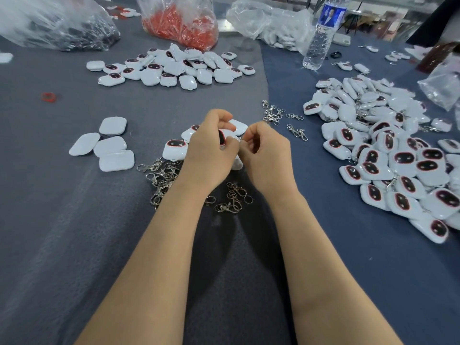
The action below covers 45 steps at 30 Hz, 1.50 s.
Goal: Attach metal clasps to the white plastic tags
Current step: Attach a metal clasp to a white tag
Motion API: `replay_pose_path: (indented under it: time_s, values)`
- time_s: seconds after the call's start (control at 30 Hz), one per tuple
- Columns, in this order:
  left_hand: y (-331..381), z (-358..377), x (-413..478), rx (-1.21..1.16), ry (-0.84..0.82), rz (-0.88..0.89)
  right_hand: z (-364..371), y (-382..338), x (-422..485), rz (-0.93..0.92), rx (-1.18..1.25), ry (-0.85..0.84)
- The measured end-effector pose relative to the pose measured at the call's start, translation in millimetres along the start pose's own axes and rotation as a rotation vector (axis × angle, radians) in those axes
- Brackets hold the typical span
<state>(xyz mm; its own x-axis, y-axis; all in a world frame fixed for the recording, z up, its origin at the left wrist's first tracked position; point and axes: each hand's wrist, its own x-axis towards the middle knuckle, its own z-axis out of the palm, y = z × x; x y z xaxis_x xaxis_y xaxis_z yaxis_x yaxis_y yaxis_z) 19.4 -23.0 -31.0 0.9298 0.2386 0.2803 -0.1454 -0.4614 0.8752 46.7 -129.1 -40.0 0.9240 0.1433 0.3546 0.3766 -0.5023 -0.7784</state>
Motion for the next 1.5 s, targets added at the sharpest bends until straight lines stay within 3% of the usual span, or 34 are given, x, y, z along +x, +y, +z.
replay_pose_path:
  time_s: [0.3, 0.43, 0.63, 0.93, 1.03, 1.1, 1.23, 1.5]
  values:
    - [-3.7, -0.6, -1.1, 0.078, -0.025, 0.089, 0.3, 2.5, 2.1, -0.063, -0.124, -0.079]
    - [-0.7, -0.7, -1.6, 0.063, -0.01, 0.103, -2.7, -0.2, 1.2, -0.08, -0.066, -0.041]
    - [-2.6, -4.7, 4.4, -0.026, 0.084, -0.138, -3.9, -3.0, 1.3, -0.034, -0.084, 0.02]
    - [0.3, -1.6, -2.7, 0.228, 0.075, 0.038, -0.1, -3.1, 3.5, 0.05, -0.247, -0.14]
    - [2.3, -1.3, -3.1, 0.221, 0.097, 0.055, 1.4, -4.5, 3.0, 0.057, -0.24, -0.108]
    - [5.0, -2.3, -1.2, 0.081, 0.143, -0.015, 1.3, -7.2, 0.7, 0.064, -0.064, 0.0]
    - [11.5, -1.6, 3.3, -0.532, 0.182, -0.327, 0.2, -12.7, 0.0, 0.072, 0.247, 0.094]
    - [11.3, -12.3, 5.2, -1.106, 0.053, -0.619, 1.5, -10.9, 2.4, 0.073, 0.261, 0.156]
